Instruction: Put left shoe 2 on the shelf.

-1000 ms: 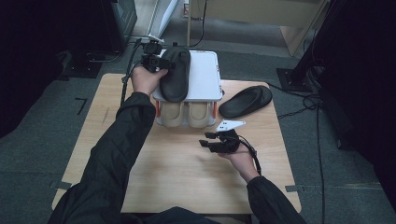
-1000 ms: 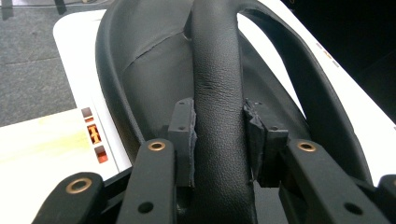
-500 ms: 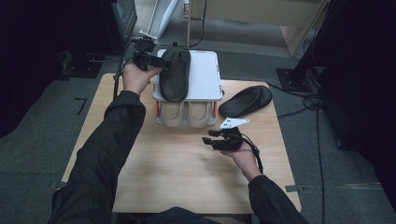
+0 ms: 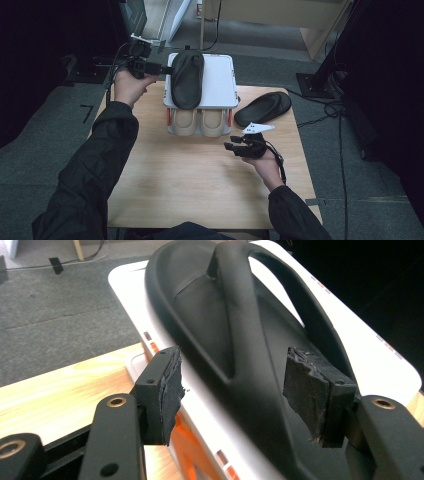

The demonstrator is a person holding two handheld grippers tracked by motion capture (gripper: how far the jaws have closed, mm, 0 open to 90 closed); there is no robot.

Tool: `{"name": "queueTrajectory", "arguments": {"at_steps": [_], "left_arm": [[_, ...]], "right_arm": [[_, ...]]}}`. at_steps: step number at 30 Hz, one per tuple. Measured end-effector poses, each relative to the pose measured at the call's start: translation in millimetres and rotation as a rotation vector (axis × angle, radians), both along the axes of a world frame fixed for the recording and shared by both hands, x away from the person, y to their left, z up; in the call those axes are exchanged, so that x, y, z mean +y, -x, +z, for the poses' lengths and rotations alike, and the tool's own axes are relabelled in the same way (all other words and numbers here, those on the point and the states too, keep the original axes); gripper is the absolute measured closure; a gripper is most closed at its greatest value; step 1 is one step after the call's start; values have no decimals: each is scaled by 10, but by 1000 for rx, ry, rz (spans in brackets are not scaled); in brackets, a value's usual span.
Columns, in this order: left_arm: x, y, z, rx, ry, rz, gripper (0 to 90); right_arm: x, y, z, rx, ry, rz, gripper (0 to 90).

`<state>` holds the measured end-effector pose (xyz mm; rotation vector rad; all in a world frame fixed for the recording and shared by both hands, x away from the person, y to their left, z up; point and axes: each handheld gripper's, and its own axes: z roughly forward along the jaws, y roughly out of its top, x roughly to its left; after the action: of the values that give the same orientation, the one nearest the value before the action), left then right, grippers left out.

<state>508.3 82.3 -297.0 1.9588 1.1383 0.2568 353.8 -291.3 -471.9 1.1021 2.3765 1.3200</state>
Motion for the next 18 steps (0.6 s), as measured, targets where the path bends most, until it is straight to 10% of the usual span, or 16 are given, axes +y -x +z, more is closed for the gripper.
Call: {"name": "queueTrajectory", "arguments": {"at_steps": [18], "left_arm": [[376, 275, -283, 3, 18, 23, 404]], "right_arm": [[-236, -213, -103, 4, 32, -90, 569]]}}
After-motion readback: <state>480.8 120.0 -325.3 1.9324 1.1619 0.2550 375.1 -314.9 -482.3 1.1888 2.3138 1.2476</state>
